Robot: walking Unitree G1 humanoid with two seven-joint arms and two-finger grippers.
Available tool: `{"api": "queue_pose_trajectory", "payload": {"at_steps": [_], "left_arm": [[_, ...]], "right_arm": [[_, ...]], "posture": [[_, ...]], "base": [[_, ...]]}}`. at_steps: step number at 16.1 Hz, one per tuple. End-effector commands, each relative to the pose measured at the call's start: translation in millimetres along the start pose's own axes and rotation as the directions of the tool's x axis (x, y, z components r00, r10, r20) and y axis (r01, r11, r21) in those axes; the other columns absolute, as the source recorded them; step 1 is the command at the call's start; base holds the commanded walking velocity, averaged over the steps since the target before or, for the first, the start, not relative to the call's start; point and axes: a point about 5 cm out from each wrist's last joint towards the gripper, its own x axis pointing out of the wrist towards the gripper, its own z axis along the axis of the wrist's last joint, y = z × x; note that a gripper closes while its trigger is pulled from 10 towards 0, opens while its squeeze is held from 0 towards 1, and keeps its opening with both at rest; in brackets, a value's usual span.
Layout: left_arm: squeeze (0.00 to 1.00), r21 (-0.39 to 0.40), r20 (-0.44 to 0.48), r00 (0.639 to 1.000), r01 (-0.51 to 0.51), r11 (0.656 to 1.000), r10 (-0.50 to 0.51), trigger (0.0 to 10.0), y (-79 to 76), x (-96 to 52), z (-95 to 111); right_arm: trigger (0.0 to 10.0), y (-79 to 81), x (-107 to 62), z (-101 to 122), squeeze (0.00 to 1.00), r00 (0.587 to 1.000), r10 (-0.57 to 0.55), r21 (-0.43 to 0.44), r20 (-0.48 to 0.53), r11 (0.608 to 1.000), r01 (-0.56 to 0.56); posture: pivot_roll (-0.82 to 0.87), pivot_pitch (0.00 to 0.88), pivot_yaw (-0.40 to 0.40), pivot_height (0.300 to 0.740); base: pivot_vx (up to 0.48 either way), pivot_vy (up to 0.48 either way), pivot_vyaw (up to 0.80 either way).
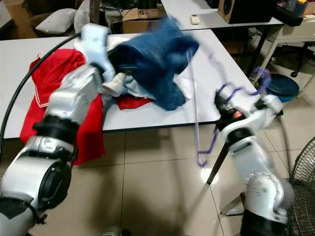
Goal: Hang hanger
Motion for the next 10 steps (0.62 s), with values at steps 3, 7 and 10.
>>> {"api": "queue_pose_trajectory", "payload": {"at_steps": [3,7,10], "left_arm": [[0.00,0.008,-0.261,0.965,-0.009,1.000,0.011,1.4,0.1,-37.1,-87],[0.00,0.106,-0.321,0.946,0.085,0.991,-0.047,10.0,-23.8,-52.2,-101],[1.00,0.196,-0.200,0.972,0.163,0.967,-0.124,10.0,-20.3,-53.2,-76]], "right_arm": [[10.0,-10.8,-23.8,-23,0.00,0.991,-0.112,-0.015,-0.066,0.994,0.112],[10.0,-6.5,-34.7,-49,0.00,0.971,-0.116,-0.070,-0.209,0.992,0.103],[10.0,-12.3,-36.9,-49,0.00,0.963,-0.152,-0.117,-0.222,0.985,0.129]], "posture": [[-0.06,0.000,0.051,0.740],[-0.06,0.000,0.053,0.740],[-0.06,0.000,0.059,0.740]], "base": [[0.000,0.000,0.00],[0.000,0.000,0.00],[0.000,0.000,0.00]]}}
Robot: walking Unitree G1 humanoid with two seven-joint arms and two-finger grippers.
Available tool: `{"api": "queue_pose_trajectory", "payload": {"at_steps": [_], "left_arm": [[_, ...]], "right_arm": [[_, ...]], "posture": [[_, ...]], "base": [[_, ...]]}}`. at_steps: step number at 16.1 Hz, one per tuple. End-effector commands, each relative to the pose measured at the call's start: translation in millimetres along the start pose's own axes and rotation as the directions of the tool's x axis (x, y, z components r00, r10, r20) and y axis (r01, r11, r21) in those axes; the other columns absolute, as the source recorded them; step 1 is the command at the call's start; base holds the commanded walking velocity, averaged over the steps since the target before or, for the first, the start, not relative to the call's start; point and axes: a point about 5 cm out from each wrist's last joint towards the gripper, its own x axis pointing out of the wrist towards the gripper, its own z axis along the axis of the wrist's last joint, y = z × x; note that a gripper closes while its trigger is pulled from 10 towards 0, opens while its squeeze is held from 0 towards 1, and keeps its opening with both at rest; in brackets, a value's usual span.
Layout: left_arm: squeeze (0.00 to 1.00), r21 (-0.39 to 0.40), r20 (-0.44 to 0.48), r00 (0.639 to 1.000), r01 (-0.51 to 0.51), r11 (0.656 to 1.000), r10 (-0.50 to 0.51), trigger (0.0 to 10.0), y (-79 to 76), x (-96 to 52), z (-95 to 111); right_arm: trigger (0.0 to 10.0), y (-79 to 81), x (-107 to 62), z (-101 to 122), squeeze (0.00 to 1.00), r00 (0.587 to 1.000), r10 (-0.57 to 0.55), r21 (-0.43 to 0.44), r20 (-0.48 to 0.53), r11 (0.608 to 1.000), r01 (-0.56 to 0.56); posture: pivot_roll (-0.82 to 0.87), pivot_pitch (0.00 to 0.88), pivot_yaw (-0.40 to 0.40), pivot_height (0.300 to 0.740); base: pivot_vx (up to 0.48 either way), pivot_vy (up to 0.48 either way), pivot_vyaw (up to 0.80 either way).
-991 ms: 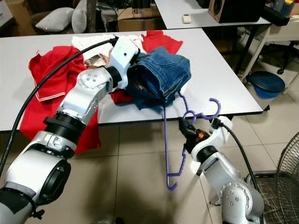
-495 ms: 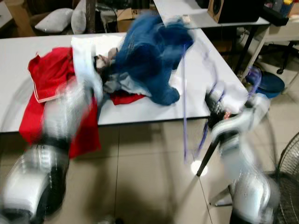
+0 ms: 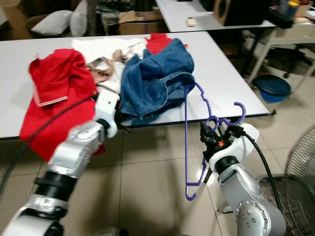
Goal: Hang hanger
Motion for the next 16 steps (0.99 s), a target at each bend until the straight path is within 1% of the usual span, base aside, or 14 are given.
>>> {"api": "queue_pose_trajectory", "payload": {"at_steps": [1,3,4,5,6,7,8,9,10,11,12,14,15,16], "left_arm": [[1.00,0.059,0.053,0.999,-0.007,0.998,0.004,10.0,8.7,-6.8,9],[1.00,0.078,0.074,0.997,0.014,0.997,-0.020,10.0,7.8,-11.1,13],[1.00,0.104,0.104,0.991,0.074,0.992,-0.085,10.0,-1.4,-16.5,17],[1.00,0.129,0.087,0.988,0.115,0.985,-0.126,10.0,-11.5,-16.9,12],[1.00,0.138,0.074,0.990,0.106,0.985,-0.117,10.0,-13.3,-15.2,9],[1.00,0.092,0.052,0.999,-0.006,0.996,0.001,10.0,-7.7,-6.0,3],[1.00,0.081,0.064,0.997,-0.036,0.996,0.031,10.0,-4.5,-1.9,8],[0.00,0.051,0.104,0.994,-0.026,0.998,0.020,10.0,-2.7,0.9,19],[0.00,0.012,0.153,0.988,-0.016,1.000,0.014,10.0,0.6,1.9,31],[0.00,-0.031,0.196,0.980,-0.009,0.999,0.015,10.0,4.5,2.4,41],[0.00,-0.055,0.224,0.974,-0.008,0.998,0.021,10.0,7.4,2.8,46],[0.00,-0.054,0.237,0.971,-0.017,0.998,0.029,10.0,13.7,5.4,52],[0.00,-0.019,0.207,0.978,-0.024,1.000,0.027,0.0,16.4,8.0,47],[0.00,0.005,0.196,0.981,-0.004,1.000,0.003,0.0,14.7,8.2,44]], "right_arm": [[10.0,-12.2,-5.0,7,0.00,0.996,-0.083,-0.019,0.030,0.996,0.084],[10.0,-13.8,-6.1,8,0.00,0.995,-0.095,-0.013,0.041,0.995,0.096],[10.0,-11.6,-6.4,10,0.00,0.994,-0.091,-0.011,0.052,0.996,0.092],[10.0,-5.5,-4.0,10,0.00,0.996,-0.069,0.001,0.057,0.998,0.069],[10.0,-1.5,-2.3,10,0.00,0.997,-0.054,0.001,0.055,0.999,0.054],[10.0,13.0,1.5,6,0.00,1.000,0.019,-0.023,0.021,1.000,-0.018],[10.0,16.6,1.7,3,0.00,0.999,0.047,-0.087,-0.022,0.995,-0.048],[10.0,15.4,0.7,-2,0.00,0.996,0.046,-0.216,-0.078,0.974,-0.062],[10.0,11.4,-0.1,-4,0.00,0.994,0.022,-0.331,-0.107,0.942,-0.056],[10.0,8.3,0.4,-1,0.00,0.997,0.001,-0.338,-0.082,0.941,-0.029],[10.0,7.1,0.8,2,0.00,0.998,-0.004,-0.314,-0.059,0.949,-0.015],[10.0,1.4,0.7,7,0.00,0.999,-0.034,-0.295,-0.031,0.955,0.024],[10.0,-3.1,-0.3,11,0.00,0.999,-0.053,-0.287,-0.005,0.957,0.050],[10.0,-3.6,-1.3,13,0.00,0.999,-0.051,-0.290,0.007,0.956,0.051]], "posture": [[-0.06,0.000,0.063,0.740],[-0.07,0.000,0.070,0.740],[-0.07,0.000,0.072,0.740],[-0.07,0.000,0.078,0.740],[-0.07,0.000,0.078,0.740],[-0.07,0.000,0.080,0.740],[-0.07,0.000,0.079,0.740],[-0.07,0.000,0.079,0.740],[-0.07,0.000,0.080,0.740],[-0.07,0.000,0.081,0.740],[-0.07,0.000,0.083,0.740],[-0.07,0.000,0.086,0.740],[-0.07,0.000,0.097,0.740],[-0.08,0.000,0.104,0.740]], "base": [[0.000,0.000,0.00],[0.000,0.000,0.00],[0.000,0.000,0.00],[0.000,0.000,0.00],[0.000,0.000,0.00],[0.000,0.000,0.00],[0.000,0.000,0.00],[0.000,0.000,0.00],[0.000,0.000,0.00],[0.000,0.000,0.00],[0.000,0.000,0.00],[0.000,0.000,0.00],[0.000,0.000,0.00],[0.000,0.000,0.00]]}}
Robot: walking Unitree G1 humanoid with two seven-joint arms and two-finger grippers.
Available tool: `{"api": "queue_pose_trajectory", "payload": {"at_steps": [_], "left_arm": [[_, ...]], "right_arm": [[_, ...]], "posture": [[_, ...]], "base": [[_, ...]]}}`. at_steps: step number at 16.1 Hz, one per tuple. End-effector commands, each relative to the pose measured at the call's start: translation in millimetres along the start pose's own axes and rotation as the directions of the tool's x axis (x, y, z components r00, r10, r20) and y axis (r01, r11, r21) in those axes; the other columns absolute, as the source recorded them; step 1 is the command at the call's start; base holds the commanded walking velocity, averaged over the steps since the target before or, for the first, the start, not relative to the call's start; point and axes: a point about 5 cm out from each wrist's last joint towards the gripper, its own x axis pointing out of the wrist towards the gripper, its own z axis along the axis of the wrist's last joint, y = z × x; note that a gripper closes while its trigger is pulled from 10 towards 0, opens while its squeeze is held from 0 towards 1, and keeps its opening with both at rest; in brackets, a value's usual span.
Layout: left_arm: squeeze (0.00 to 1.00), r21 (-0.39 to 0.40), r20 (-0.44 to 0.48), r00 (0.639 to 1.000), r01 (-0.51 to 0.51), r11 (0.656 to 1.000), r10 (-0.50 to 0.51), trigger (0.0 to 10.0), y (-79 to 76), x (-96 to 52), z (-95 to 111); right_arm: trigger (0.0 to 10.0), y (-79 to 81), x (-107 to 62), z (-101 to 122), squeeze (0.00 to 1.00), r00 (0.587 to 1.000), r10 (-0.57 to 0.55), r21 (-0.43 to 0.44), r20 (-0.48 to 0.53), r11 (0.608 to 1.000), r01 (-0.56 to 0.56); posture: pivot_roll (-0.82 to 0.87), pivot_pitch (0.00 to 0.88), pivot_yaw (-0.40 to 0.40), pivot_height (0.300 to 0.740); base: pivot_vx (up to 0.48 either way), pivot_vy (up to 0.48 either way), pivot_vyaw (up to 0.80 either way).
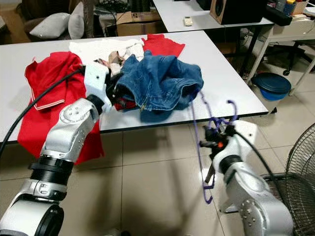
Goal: Hang hanger
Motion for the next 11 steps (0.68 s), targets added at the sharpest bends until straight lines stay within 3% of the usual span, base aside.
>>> {"api": "queue_pose_trajectory", "payload": {"at_steps": [1,3,5,6,7,8,9,10,11], "left_arm": [[0.00,0.066,-0.003,0.998,0.067,0.996,-0.067,0.0,-3.3,-1.9,0],[0.00,0.134,-0.037,0.995,0.093,0.987,-0.088,0.0,-4.4,-3.1,-5],[0.00,0.108,-0.029,0.999,0.048,0.993,-0.045,0.0,2.0,-0.3,-4],[0.00,0.018,0.013,1.000,0.020,1.000,-0.021,0.0,4.9,3.4,5],[0.00,-0.020,0.034,0.999,0.013,1.000,-0.012,0.0,5.7,5.1,9],[0.00,-0.083,0.085,0.996,0.000,0.997,0.007,0.0,7.5,9.6,21],[0.00,-0.191,0.143,0.989,0.003,0.982,0.025,0.0,8.1,17.4,38],[0.00,-0.228,0.159,0.987,0.007,0.974,0.030,0.0,8.1,20.1,44],[0.00,-0.203,0.136,0.991,0.046,0.978,-0.018,0.0,0.5,27.8,50]], "right_arm": [[10.0,-3.5,-1.4,3,0.00,1.000,-0.016,-0.012,0.022,1.000,0.016],[10.0,-1.8,-1.7,4,0.00,1.000,-0.009,-0.009,0.029,1.000,0.010],[10.0,1.4,-2.3,6,0.00,0.999,0.017,0.049,0.051,0.999,-0.019],[10.0,0.3,-2.8,13,0.00,0.994,0.012,0.138,0.112,0.990,-0.027],[10.0,-1.7,-3.0,16,0.00,0.989,-0.005,0.193,0.146,0.981,-0.024],[10.0,-14.3,-3.3,23,0.00,0.972,-0.097,0.333,0.215,0.943,0.021],[10.0,-27.2,-3.4,10,0.00,0.979,-0.149,0.340,0.140,0.936,0.094],[10.0,-29.4,-3.4,4,0.00,0.985,-0.147,0.300,0.091,0.947,0.113],[10.0,-17.0,-7.0,-10,0.00,1.000,-0.015,0.000,-0.025,1.000,0.015]], "posture": [[-0.08,0.000,0.108,0.740],[-0.08,0.000,0.111,0.740],[-0.08,0.000,0.110,0.740],[-0.08,0.000,0.107,0.740],[-0.08,0.000,0.107,0.740],[-0.08,0.000,0.104,0.740],[-0.07,0.000,0.106,0.740],[-0.07,0.000,0.107,0.740],[-0.08,0.000,0.118,0.740]], "base": [[0.000,0.000,0.00],[0.000,0.000,0.00],[0.000,0.000,0.00],[0.000,0.000,0.00],[0.000,0.000,0.00],[0.000,0.000,0.00],[0.000,0.000,0.00],[0.000,0.000,0.00],[0.000,0.000,0.00]]}}
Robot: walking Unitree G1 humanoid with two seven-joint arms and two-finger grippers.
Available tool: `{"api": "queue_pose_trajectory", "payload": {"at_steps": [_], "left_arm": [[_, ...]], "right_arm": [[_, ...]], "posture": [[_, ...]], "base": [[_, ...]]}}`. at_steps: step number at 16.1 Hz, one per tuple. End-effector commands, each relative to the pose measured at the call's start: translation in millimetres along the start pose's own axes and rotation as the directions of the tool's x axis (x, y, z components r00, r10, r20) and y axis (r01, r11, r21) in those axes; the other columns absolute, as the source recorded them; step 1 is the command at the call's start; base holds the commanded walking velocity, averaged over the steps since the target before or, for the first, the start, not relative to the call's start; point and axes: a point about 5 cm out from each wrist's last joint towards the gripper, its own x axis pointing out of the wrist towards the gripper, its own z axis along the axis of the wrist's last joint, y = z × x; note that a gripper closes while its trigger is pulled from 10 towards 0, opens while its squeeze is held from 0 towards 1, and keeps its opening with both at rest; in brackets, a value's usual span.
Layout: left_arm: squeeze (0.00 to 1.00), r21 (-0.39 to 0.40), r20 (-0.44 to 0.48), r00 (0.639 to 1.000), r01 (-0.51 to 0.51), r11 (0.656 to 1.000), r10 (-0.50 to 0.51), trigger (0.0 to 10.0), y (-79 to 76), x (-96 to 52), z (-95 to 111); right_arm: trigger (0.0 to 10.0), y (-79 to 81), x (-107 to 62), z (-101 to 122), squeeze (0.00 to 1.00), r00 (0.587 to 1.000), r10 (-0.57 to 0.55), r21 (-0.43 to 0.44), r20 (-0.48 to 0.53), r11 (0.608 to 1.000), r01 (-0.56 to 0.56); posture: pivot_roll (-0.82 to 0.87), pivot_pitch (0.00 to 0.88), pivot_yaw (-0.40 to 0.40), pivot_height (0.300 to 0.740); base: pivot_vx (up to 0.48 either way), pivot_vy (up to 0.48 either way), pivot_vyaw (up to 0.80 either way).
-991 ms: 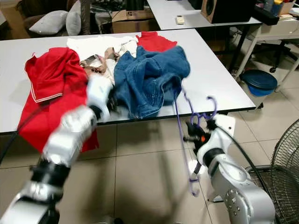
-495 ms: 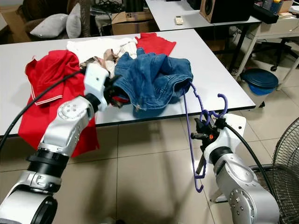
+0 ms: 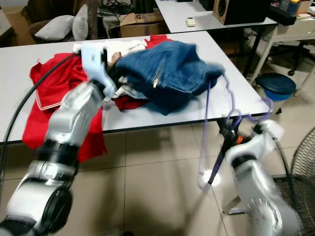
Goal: Hang hanger
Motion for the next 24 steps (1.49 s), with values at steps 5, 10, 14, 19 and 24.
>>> {"api": "queue_pose_trajectory", "payload": {"at_steps": [5,10,14,19,24], "left_arm": [[0.00,0.045,-0.055,0.997,0.051,0.998,-0.049,0.0,-11.0,6.7,-4],[0.00,0.081,-0.058,0.996,0.078,0.994,-0.074,0.0,-15.6,10.2,-2],[0.00,0.091,-0.040,0.999,0.014,0.996,-0.010,0.0,-5.4,10.0,3],[0.00,0.089,-0.006,0.998,-0.064,0.994,0.065,0.0,10.6,7.2,10],[0.00,0.119,-0.026,0.999,0.029,0.992,-0.026,0.0,-3.8,5.4,1]], "right_arm": [[10.0,26.8,-8.9,-8,0.00,0.971,0.220,-0.291,-0.090,0.927,-0.237],[10.0,31.0,-8.4,23,0.00,0.956,0.286,-0.743,0.068,0.654,-0.143],[10.0,25.8,-3.4,20,0.00,0.974,0.213,-0.855,0.076,0.517,-0.047],[10.0,-0.4,-2.6,14,0.00,0.982,-0.031,-0.061,0.185,0.997,0.043],[10.0,33.8,4.0,7,0.00,0.952,0.235,0.340,0.193,0.895,-0.290]], "posture": [[-0.09,0.000,0.134,0.740],[-0.09,0.000,0.124,0.740],[-0.09,0.000,0.119,0.740],[-0.09,0.000,0.125,0.740],[-0.09,0.000,0.139,0.740]], "base": [[0.000,0.000,0.00],[0.000,0.000,0.00],[0.000,0.000,0.00],[0.000,0.000,0.00],[0.000,0.000,0.00]]}}
